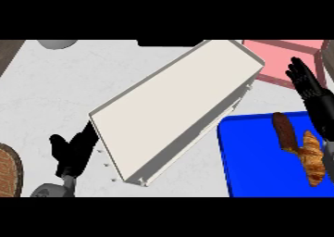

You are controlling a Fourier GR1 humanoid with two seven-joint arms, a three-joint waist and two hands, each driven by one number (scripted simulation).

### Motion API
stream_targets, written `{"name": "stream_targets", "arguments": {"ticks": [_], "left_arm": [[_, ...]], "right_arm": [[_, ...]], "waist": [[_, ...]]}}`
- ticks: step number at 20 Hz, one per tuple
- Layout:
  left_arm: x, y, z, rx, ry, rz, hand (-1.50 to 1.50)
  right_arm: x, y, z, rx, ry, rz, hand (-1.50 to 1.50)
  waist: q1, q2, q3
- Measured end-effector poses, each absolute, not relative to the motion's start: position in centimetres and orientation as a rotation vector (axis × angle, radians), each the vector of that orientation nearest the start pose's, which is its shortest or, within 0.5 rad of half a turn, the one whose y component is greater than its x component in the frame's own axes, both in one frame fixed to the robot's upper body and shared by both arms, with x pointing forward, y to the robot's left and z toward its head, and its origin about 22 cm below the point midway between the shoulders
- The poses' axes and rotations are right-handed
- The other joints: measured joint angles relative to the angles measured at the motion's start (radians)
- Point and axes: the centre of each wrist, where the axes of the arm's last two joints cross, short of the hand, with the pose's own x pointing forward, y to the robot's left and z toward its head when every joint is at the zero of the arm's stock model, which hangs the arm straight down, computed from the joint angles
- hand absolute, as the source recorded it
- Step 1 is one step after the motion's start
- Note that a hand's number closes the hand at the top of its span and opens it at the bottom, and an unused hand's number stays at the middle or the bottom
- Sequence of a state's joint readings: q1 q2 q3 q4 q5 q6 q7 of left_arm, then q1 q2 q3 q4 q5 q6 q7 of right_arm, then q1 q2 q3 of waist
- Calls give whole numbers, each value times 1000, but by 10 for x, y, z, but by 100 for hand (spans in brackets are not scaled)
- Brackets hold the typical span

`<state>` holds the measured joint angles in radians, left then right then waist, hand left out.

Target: Pick the croissant from the tray and place it in the tiered shelf

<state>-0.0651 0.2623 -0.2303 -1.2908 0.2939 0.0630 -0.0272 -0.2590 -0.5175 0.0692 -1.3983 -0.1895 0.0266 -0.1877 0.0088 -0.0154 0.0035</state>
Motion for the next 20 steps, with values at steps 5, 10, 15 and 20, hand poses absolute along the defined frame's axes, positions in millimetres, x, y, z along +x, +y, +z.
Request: {"name": "stream_targets", "arguments": {"ticks": [5,10,15,20], "left_arm": [[240,280,-42,37,-1290,-13,0],[234,299,-39,90,-1255,73,0],[244,297,-31,79,-1200,83,0],[244,290,-27,77,-1163,68,0]], "right_arm": [[273,-392,83,-434,-1797,197,150],[209,-481,61,-811,-1458,-19,-150],[139,-522,37,-836,-1388,-168,-150],[98,-531,46,-737,-1396,-63,-150]], "waist": [[-52,-1,1],[-98,7,2],[-63,8,1],[-41,9,-2]]}}
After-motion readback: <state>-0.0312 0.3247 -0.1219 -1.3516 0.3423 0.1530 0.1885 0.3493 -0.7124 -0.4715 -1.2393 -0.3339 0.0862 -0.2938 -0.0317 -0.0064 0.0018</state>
